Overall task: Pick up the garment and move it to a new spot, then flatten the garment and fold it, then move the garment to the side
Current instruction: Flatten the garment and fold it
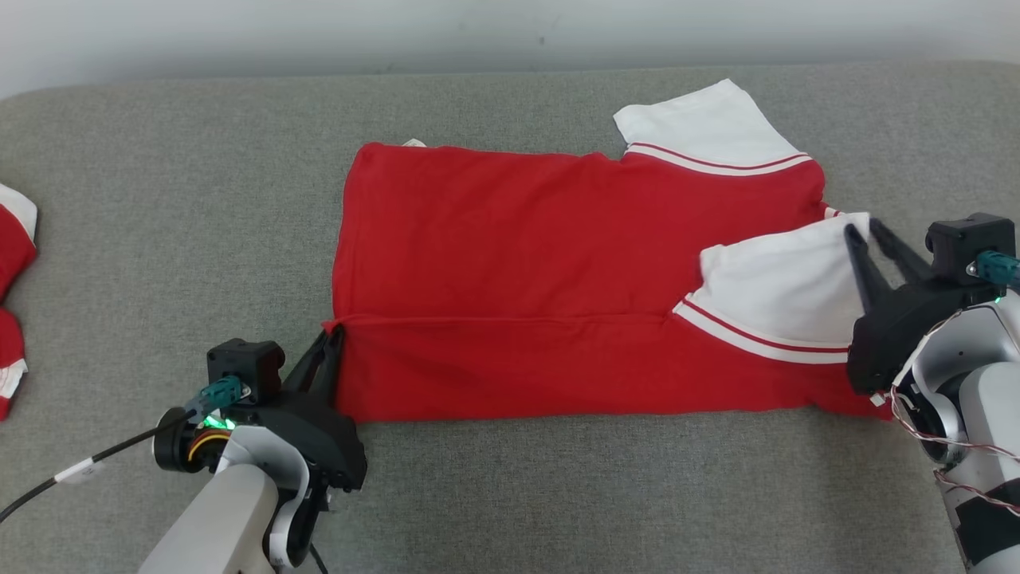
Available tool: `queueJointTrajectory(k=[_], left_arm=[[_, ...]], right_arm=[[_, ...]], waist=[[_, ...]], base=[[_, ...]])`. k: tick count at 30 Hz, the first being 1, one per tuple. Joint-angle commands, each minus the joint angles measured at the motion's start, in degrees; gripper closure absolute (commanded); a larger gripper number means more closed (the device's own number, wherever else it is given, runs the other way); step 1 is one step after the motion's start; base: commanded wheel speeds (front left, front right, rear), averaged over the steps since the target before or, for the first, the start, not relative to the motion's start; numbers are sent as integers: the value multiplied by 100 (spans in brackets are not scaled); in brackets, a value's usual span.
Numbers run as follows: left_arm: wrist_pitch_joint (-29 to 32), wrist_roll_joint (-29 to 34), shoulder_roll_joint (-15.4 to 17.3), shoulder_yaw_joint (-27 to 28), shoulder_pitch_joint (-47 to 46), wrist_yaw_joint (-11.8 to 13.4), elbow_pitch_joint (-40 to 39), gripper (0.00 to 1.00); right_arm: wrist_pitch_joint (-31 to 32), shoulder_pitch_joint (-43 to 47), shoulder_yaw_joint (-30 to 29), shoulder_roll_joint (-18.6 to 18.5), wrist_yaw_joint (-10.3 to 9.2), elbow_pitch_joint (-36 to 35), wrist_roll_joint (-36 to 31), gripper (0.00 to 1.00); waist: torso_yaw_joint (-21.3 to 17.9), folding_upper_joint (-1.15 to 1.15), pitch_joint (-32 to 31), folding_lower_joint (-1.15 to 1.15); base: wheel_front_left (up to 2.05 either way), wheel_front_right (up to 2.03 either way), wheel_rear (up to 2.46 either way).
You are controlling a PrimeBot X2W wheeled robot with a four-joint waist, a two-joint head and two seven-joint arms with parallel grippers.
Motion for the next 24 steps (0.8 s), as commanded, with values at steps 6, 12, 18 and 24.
queueJointTrajectory(k=[6, 12, 18, 24], left_arm=[[-366, 125, -96, -15, -123, 62, 277, 0], [-527, 252, -85, -98, 152, 155, 320, 0], [-432, 281, -85, -262, 574, 314, 237, 0], [-266, 300, -117, -373, 796, 506, 217, 0]], right_arm=[[-291, -110, -165, 170, -13, 270, -133, 0], [-202, 136, -433, 308, -13, 233, -195, 0], [237, 619, -1016, 621, -13, -7, -333, 0], [728, 1125, -1340, 956, -13, -333, -516, 0]], waist=[[29, -1, -157, -1], [47, -1, -389, -1], [21, -1, -560, -1], [-35, -1, -549, -1]], base=[[0, 0, 0], [0, 0, 0], [0, 0, 0], [0, 0, 0]])
